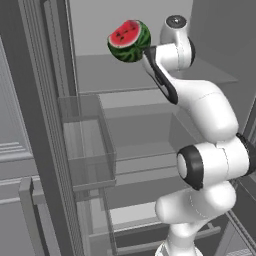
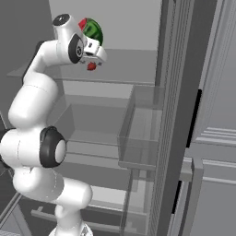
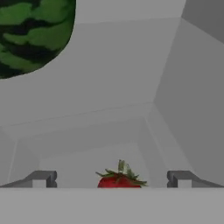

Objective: Take the strawberry from the fridge and place it on top of the pancake, located on the dining counter.

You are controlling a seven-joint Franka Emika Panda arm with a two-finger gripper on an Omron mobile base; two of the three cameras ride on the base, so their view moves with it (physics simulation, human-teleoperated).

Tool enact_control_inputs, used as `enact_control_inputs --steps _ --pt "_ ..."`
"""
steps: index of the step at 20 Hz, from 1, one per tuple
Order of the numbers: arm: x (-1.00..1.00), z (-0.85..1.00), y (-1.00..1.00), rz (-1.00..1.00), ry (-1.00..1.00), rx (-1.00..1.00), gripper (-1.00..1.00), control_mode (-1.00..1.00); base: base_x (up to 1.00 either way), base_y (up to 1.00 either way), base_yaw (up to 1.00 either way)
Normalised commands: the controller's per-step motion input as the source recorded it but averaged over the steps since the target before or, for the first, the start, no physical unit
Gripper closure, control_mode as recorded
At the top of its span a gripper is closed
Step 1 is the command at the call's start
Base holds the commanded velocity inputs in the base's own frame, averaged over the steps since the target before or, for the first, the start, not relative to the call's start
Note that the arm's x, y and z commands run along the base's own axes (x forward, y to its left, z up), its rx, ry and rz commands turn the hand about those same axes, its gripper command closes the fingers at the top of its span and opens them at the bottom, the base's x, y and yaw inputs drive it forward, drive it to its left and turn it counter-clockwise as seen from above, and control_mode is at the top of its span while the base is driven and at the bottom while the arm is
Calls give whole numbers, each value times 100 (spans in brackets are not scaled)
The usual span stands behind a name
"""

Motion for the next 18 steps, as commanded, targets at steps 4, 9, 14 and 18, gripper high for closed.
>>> enact_control_inputs --steps 4,9,14,18 --pt "29 -14 0 4 0 0 -100 -100 0 0 0" --pt "-7 -1 0 0 0 0 -100 -100 0 0 0" --pt "-17 -1 0 0 0 0 -100 -100 0 0 0" --pt "-4 -5 0 0 2 0 -100 -100 0 0 0"
